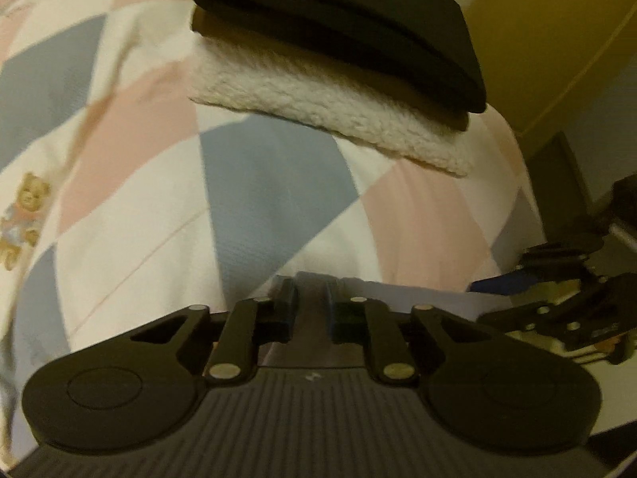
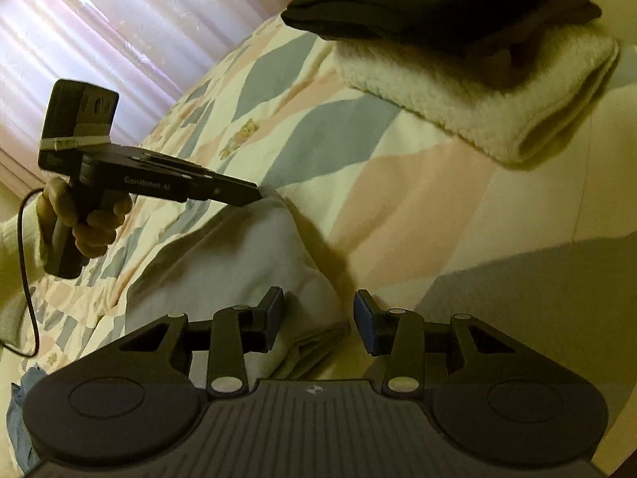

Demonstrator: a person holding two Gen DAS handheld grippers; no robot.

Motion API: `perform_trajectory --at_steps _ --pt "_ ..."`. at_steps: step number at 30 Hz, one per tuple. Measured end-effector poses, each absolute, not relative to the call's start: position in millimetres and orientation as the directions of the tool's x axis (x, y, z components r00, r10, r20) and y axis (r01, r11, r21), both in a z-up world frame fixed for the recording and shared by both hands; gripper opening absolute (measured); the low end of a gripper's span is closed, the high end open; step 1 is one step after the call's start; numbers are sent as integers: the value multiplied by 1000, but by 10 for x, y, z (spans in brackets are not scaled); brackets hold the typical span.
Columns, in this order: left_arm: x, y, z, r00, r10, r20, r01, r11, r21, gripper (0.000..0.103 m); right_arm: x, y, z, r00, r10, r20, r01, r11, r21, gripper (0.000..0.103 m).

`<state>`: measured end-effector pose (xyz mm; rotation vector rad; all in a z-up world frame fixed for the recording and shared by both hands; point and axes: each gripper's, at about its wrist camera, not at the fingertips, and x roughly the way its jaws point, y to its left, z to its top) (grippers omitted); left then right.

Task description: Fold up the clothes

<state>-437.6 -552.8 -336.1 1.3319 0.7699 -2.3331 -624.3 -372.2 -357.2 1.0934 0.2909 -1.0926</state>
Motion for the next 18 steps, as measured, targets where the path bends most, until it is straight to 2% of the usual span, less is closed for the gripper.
perform_trajectory --at_steps 1,3,6,9,12,18 --pt "-4401 -5541 -3370 -490 -19 -872 536 -795 -284 8 -6258 -3711 -3581 489 -568 -662 818 36 574 41" --pt "-4420 -5579 -3370 -485 -6 -874 543 -786 -296 0 -6286 -3705 -3595 500 -568 -654 811 41 584 22" --pt "-4398 -5632 -3314 -520 -14 -854 574 -747 -337 0 -6328 -3679 -3578 515 -571 -640 800 51 598 14" --pt "-4321 -5618 -3252 -542 -92 -835 631 -701 -332 0 -6370 -3640 -3594 528 -566 -633 789 53 612 11" --pt "-4201 -5602 -3408 -516 -129 -847 694 -643 -325 0 -6481 -3623 -3734 547 -567 -617 742 -13 670 10" --pt "-4294 -5562 -3557 -474 -196 -858 699 -677 -232 2 -6474 -3697 -3807 540 -541 -645 752 -34 659 11"
